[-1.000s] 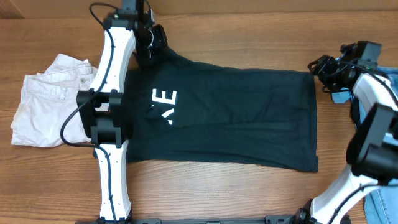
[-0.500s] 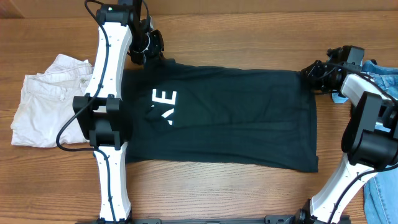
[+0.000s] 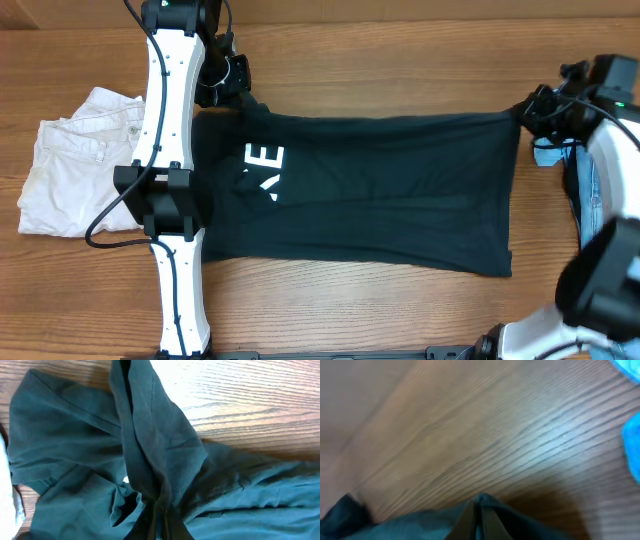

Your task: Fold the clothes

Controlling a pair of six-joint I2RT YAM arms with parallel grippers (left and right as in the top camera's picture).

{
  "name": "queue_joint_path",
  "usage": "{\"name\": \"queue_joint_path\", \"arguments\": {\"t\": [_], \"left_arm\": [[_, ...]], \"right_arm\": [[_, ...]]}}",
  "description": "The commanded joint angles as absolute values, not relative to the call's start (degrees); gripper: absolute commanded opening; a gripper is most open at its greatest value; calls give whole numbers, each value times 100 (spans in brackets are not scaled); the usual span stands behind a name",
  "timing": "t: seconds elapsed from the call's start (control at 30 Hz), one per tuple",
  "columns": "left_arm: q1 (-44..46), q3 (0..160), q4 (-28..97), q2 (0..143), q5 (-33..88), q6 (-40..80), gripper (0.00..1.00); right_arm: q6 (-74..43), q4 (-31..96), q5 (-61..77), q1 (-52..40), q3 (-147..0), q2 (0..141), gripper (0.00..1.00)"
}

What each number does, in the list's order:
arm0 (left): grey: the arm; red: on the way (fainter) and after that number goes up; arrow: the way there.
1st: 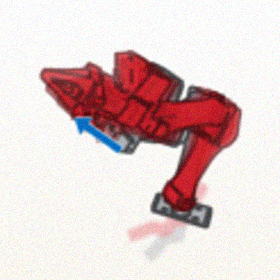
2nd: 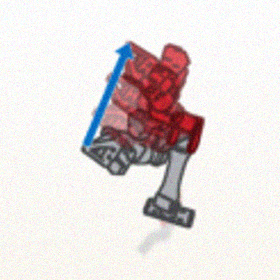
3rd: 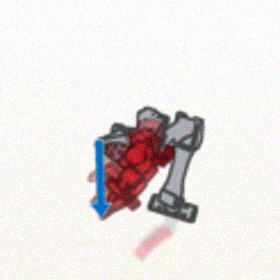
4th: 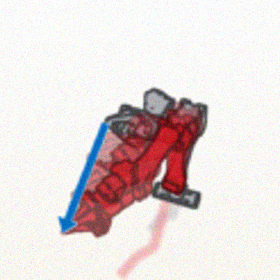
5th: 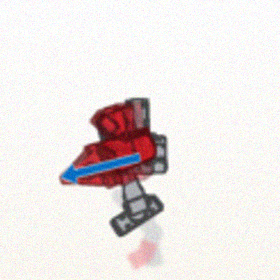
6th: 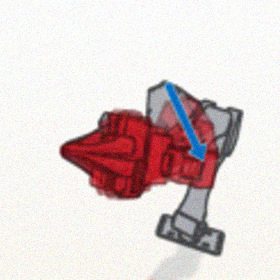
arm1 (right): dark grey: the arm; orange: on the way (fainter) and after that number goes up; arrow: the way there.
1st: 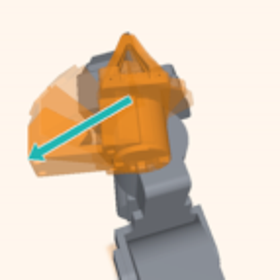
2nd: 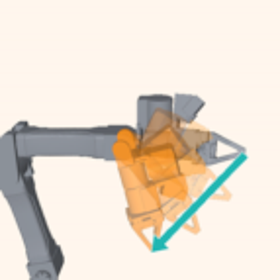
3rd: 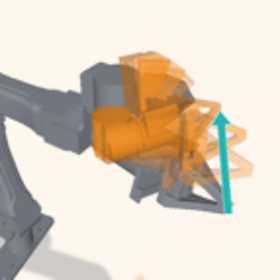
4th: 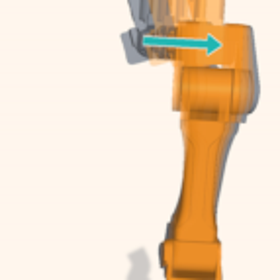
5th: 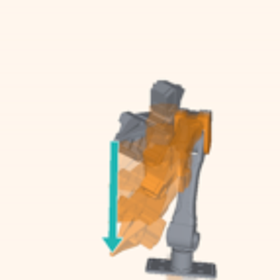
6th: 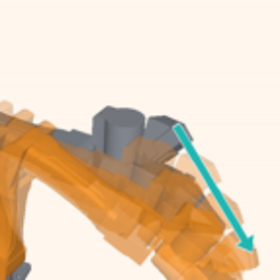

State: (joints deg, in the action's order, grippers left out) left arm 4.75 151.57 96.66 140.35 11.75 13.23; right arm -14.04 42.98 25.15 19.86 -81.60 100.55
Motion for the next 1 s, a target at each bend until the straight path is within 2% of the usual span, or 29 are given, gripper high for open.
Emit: {"name": "queue_joint_path", "arguments": {"t": [0.0, 0.2, 0.53, 0.77, 0.83, 0.97], "left_arm": [[447, 15305, 9682, 13679, 1201, 1116, 4], [580, 15036, 9684, 13170, 589, 1026, 4], [764, 12409, 9684, 12619, 534, 891, 4], [751, 10910, 9686, 12359, 386, 419, 4], [749, 10508, 9688, 12204, 255, 357, 4], [694, 10073, 9688, 11893, 102, 336, 4]], "right_arm": [[-1302, 4705, 2252, 1997, -8254, 9738, 4], [-1170, 5439, 2279, 1994, -8243, 9741, 4], [-1197, 6342, 2287, 1920, -7675, 9815, 4], [-1212, 7411, 1009, 1920, -7616, 9815, 4], [-1535, 7585, 399, 1920, -7616, 9815, 4], [-1520, 7913, 252, 1918, -7612, 9815, 4]]}}
